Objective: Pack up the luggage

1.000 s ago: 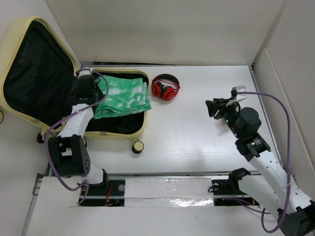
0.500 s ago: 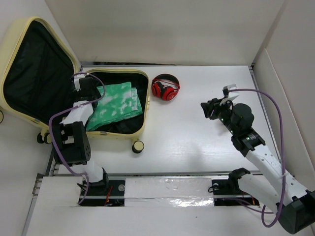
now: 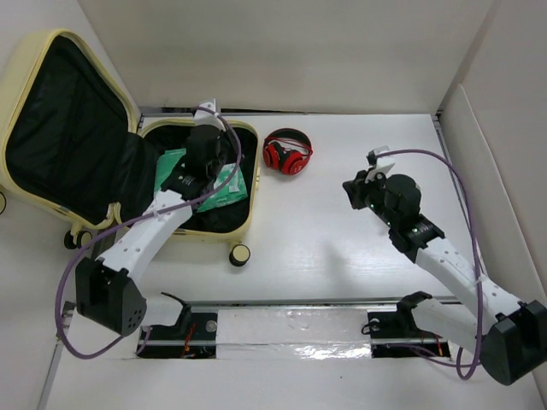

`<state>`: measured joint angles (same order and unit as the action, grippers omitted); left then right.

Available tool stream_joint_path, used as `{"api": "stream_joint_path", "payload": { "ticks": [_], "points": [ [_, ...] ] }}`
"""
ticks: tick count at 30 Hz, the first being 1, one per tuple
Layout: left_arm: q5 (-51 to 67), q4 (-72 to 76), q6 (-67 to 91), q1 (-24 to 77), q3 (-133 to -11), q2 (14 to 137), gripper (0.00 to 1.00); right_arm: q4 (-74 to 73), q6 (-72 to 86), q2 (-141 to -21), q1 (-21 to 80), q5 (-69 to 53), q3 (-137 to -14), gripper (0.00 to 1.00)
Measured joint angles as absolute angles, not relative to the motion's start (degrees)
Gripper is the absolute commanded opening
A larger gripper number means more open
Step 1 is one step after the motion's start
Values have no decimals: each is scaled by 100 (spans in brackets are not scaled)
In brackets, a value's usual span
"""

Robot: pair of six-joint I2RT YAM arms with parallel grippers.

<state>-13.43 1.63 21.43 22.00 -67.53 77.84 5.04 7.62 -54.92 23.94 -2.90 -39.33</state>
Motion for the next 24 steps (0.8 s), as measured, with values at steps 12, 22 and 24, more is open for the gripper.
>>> {"api": "stream_joint_path", "payload": {
  "ticks": [12,22,24],
  "points": [
    [139,-814,2259,2491,-5430,4770,32,840,1352,-7723,2670,185,-4644,87],
    [567,-947,1929,2493,-4440,2967,42,1000,3264,-10444,2661,1076,-7124,81],
    [622,-987,1894,2550,-4394,2906,43,913,3583,-10831,2630,1310,-7557,80]
  ]
}}
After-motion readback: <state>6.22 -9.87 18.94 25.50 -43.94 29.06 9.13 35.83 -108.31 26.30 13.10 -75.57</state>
